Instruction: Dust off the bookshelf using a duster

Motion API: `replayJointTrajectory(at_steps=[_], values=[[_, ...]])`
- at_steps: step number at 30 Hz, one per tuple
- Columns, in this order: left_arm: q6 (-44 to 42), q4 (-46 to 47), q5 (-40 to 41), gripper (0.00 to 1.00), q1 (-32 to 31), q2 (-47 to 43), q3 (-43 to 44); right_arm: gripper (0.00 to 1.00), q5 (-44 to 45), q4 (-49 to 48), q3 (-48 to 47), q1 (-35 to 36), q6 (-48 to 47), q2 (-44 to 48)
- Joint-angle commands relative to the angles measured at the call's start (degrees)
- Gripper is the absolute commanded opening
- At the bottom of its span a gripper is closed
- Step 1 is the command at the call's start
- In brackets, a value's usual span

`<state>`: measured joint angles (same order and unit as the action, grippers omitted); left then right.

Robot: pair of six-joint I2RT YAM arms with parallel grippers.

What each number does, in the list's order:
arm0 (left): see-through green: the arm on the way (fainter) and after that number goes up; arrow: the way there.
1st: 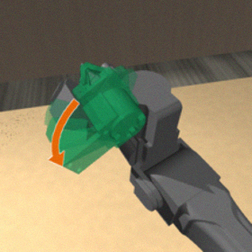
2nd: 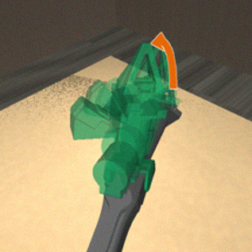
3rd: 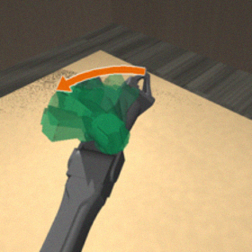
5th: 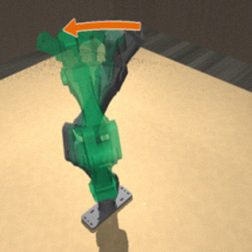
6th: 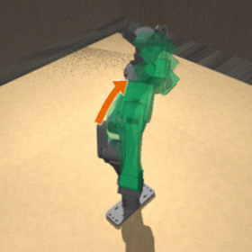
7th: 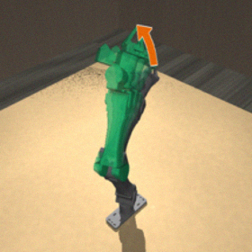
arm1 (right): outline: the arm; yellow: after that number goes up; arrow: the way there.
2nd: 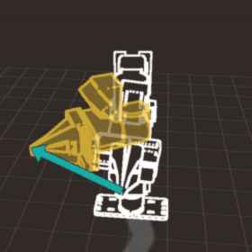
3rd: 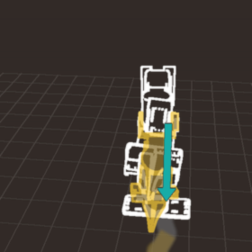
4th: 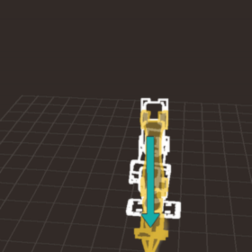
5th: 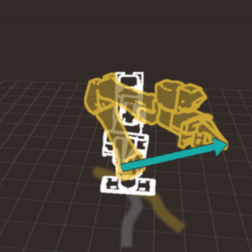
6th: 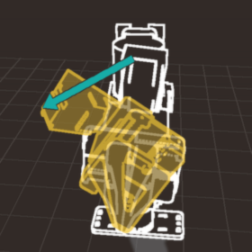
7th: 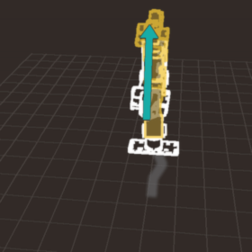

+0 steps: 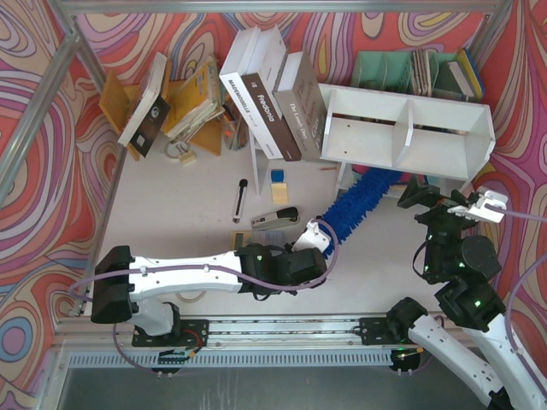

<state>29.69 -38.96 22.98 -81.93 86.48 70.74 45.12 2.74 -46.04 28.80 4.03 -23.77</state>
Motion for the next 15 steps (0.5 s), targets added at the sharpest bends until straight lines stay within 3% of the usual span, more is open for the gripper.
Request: replayJointTrajectory(at_steps=[1,6,15], values=[[4.3,2.2,4.6,0.00,2.1,-2.1,-3.0,0.99,1.0,-2.7,0.6,-0.2,-1.5,1.4],[4.4,5.2,3.8,0.00,3.2,-3.7,-4.5,0.99,0.4,-3.6,1.1,-0.2,-1.8,2.1],[-1.9,7.3,-2.1,0.00,3.1,6.2,7.5,0.99,0.6,-3.7,1.4,-0.2,-2.3,2.1]])
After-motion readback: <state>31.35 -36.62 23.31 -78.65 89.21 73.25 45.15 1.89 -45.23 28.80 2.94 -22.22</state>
